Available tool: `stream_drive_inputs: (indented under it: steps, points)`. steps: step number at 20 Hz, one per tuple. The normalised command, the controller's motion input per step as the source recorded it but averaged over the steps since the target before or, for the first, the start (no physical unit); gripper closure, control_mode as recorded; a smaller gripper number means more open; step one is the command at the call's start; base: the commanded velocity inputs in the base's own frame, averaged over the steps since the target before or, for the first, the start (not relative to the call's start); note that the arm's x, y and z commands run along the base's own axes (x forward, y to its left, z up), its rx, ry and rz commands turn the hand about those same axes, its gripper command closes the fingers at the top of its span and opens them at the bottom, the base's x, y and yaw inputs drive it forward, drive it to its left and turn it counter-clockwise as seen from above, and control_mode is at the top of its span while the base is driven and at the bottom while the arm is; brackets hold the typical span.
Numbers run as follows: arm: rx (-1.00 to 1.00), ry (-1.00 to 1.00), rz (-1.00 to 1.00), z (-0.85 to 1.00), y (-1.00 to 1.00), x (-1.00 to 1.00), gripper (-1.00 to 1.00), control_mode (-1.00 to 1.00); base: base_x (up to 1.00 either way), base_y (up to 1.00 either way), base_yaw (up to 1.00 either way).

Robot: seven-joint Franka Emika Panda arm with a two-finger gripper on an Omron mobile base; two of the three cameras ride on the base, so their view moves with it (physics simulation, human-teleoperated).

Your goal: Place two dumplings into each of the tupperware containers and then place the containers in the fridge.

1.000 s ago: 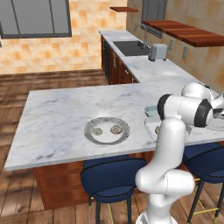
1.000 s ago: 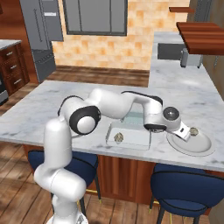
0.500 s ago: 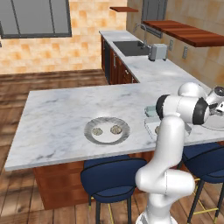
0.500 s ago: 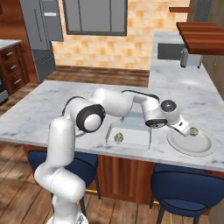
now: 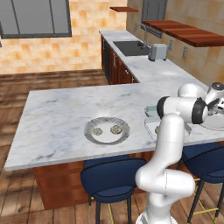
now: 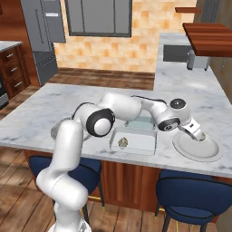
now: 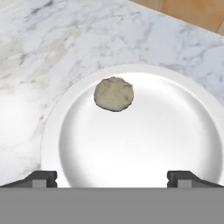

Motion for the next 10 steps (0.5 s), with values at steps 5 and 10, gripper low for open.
stream_drive_inputs:
  steps: [5, 10]
  points:
    - [0.02, 0.0, -0.01, 0.0, -0.26, 0.11, -1.0, -1.0, 0.0, 0.0, 0.0]
    - [0.03, 0.0, -0.01, 0.0, -0.25, 0.0, -1.0, -1.0, 0.0, 0.0, 0.0]
